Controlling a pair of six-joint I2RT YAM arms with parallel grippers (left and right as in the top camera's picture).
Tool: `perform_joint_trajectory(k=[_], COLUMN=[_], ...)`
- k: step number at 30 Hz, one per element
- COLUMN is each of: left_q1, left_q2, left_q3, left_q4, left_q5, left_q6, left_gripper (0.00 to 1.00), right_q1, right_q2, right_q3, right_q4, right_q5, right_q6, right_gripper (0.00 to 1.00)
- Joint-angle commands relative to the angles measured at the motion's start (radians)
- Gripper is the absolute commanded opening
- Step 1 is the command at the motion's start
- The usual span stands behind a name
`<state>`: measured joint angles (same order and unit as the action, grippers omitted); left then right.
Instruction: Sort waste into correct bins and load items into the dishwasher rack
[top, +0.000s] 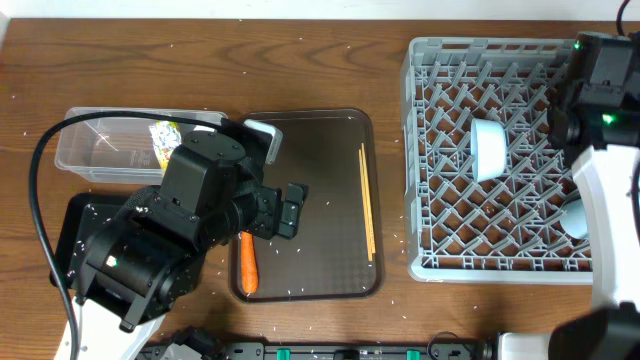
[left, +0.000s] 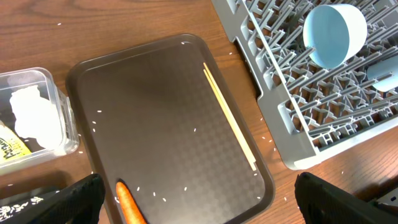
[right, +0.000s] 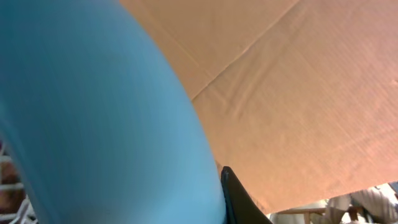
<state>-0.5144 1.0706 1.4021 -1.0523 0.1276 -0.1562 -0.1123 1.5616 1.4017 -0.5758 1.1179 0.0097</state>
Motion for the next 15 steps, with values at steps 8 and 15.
perform_joint_trajectory(k=[8,15], left_q1=[-0.002,-0.002], left_q2=[0.024,0.068], left_q3=[0.014,0.012], left_q4=[-0.010,-0.045], left_q5=[-0.008,-0.008], left_q6=[0.006,0.006], left_gripper=[0.98,0.98], right_q1=[-0.030,-0.033], right_q2=[0.172,0.293], right_q3=[0.003,0.003], right_q4=[0.280,0.409], right_q5=[-0.079,-0.080], right_q6=[-0.401,-0.573], right_gripper=[0.01,0.02])
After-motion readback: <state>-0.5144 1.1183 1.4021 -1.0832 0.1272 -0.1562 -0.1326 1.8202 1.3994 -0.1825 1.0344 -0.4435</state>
